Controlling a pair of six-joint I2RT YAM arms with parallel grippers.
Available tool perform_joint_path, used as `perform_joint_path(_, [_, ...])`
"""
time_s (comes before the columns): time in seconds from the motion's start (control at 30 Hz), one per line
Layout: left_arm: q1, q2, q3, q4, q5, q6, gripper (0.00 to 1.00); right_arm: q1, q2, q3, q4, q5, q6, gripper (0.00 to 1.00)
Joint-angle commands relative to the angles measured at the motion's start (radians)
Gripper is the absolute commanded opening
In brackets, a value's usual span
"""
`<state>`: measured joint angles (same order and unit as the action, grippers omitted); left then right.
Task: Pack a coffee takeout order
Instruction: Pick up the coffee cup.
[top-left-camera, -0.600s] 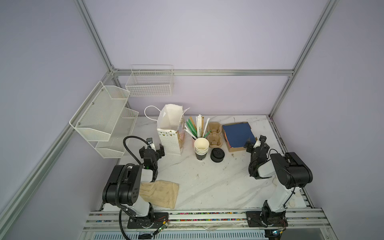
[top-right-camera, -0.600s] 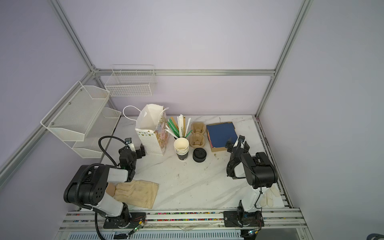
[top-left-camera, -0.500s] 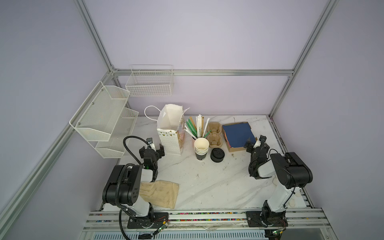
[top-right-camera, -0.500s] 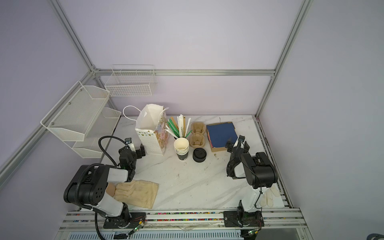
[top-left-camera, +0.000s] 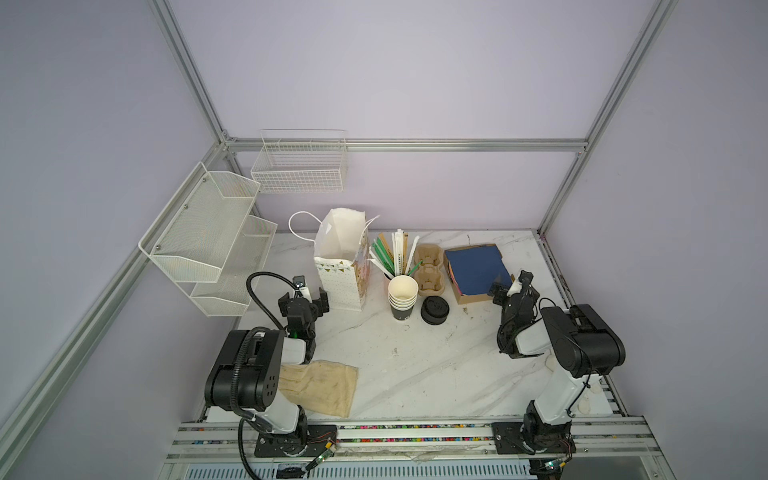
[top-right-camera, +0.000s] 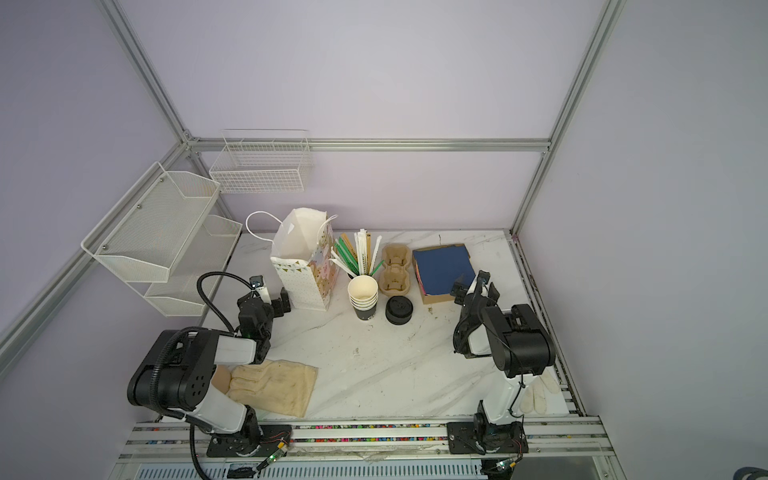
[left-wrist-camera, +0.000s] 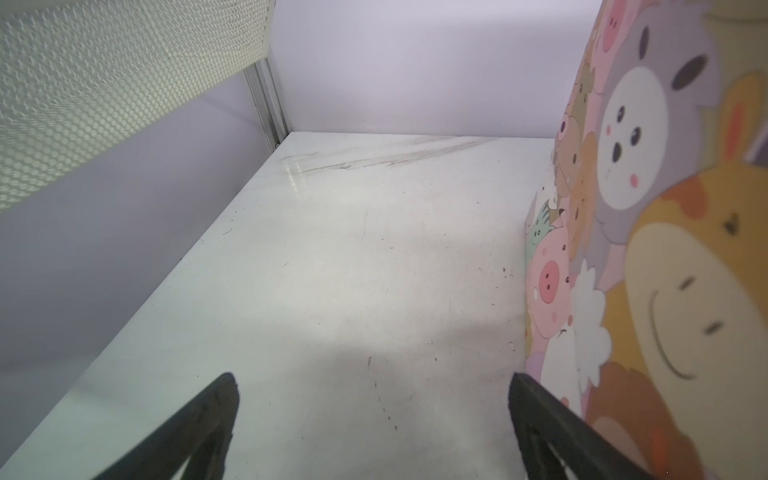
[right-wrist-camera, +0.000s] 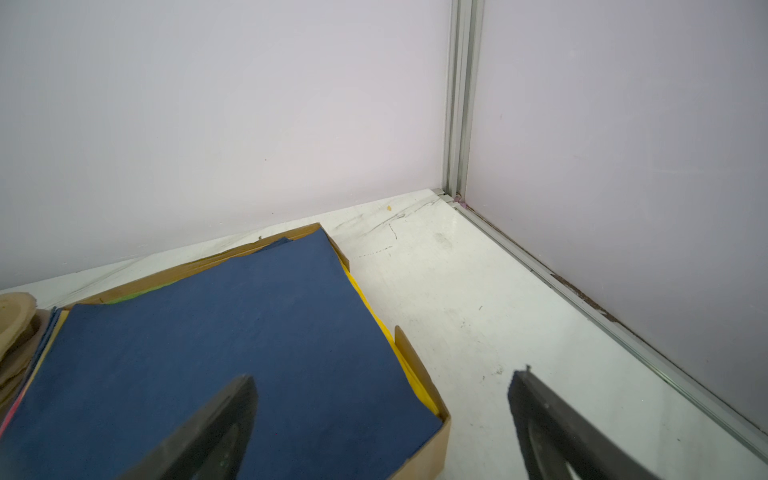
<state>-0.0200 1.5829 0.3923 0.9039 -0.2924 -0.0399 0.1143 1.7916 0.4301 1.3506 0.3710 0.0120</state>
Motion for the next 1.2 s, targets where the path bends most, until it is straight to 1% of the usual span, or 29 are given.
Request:
perform_joint_path(0.0, [0.001, -0.011, -0.017, 0.053, -0.005, 0.014, 1.00, 0.006, -0.007, 0.013, 0.042, 0.012, -0.018, 0.98])
perform_joint_path(0.37, [0.002, -0.009, -0.016, 0.052, -0.004, 0.012, 1.00, 0.007, -0.018, 0.006, 0.064, 0.007, -0.020, 0.97])
perform_joint_path(0.43, [0.002, -0.012, -0.017, 0.052, -0.003, 0.013, 1.00, 0.007, -0.087, 0.010, -0.017, 0.016, 0.005, 0.98])
perform_joint_path(0.47, [0.000, -0.016, -0.020, 0.062, -0.001, 0.020, 1.00, 0.007, -0.133, 0.012, -0.057, 0.025, -0.011, 0.98])
perform_joint_path(0.5, [-0.001, -0.038, -0.025, 0.061, -0.002, 0.022, 1.00, 0.007, -0.178, 0.017, -0.105, 0.006, -0.016, 0.97])
perform_joint_path(0.57, [-0.006, -0.124, -0.033, -0.006, -0.020, 0.017, 1.00, 0.016, -0.248, 0.012, -0.138, -0.015, -0.036, 0.98])
perform_joint_path(0.6, [-0.006, -0.159, -0.036, -0.038, -0.014, 0.023, 1.00, 0.025, -0.292, 0.008, -0.151, -0.003, -0.032, 0.97])
perform_joint_path(0.63, [-0.006, -0.223, -0.034, -0.065, -0.004, 0.030, 1.00, 0.029, -0.333, 0.007, -0.173, -0.008, -0.024, 0.98])
perform_joint_path(0.67, [-0.007, -0.277, -0.027, -0.129, 0.000, 0.022, 1.00, 0.032, -0.381, 0.012, -0.203, -0.013, -0.010, 0.97])
perform_joint_path(0.73, [-0.009, -0.370, -0.011, -0.269, 0.001, -0.027, 1.00, 0.035, -0.481, 0.030, -0.266, -0.039, 0.038, 0.98])
perform_joint_path(0.83, [-0.010, -0.488, 0.042, -0.520, 0.018, -0.164, 1.00, 0.039, -0.585, 0.069, -0.330, -0.177, 0.099, 0.98])
perform_joint_path(0.87, [-0.010, -0.523, 0.084, -0.641, 0.014, -0.261, 1.00, 0.040, -0.609, 0.076, -0.322, -0.228, 0.140, 0.98])
perform_joint_path(0.9, [-0.010, -0.550, 0.135, -0.781, 0.002, -0.358, 1.00, 0.044, -0.633, 0.088, -0.331, -0.249, 0.201, 0.98])
perform_joint_path(0.93, [-0.009, -0.567, 0.188, -0.901, 0.013, -0.426, 1.00, 0.045, -0.649, 0.108, -0.366, -0.244, 0.299, 0.98])
perform_joint_path(0.97, [-0.009, -0.571, 0.231, -0.965, 0.058, -0.432, 1.00, 0.044, -0.657, 0.129, -0.401, -0.251, 0.395, 0.97])
perform_joint_path(1.0, [-0.008, -0.574, 0.278, -1.033, 0.096, -0.452, 1.00, 0.044, -0.666, 0.157, -0.475, -0.260, 0.499, 0.97])
perform_joint_path(1.03, [-0.009, -0.577, 0.312, -1.091, 0.113, -0.504, 1.00, 0.045, -0.679, 0.183, -0.569, -0.249, 0.602, 0.97])
perform_joint_path(1.07, [-0.008, -0.583, 0.331, -1.135, 0.084, -0.569, 1.00, 0.044, -0.690, 0.189, -0.603, -0.243, 0.669, 0.98])
perform_joint_path(1.1, [-0.006, -0.592, 0.338, -1.186, 0.062, -0.672, 1.00, 0.044, -0.697, 0.177, -0.589, -0.258, 0.690, 0.97])
perform_joint_path(1.13, [0.006, -0.603, 0.342, -1.215, 0.110, -0.706, 1.00, 0.044, -0.702, 0.164, -0.564, -0.285, 0.701, 0.98])
perform_joint_path(1.17, [0.012, -0.617, 0.338, -1.207, 0.161, -0.687, 1.00, 0.044, -0.707, 0.158, -0.549, -0.312, 0.686, 0.97])
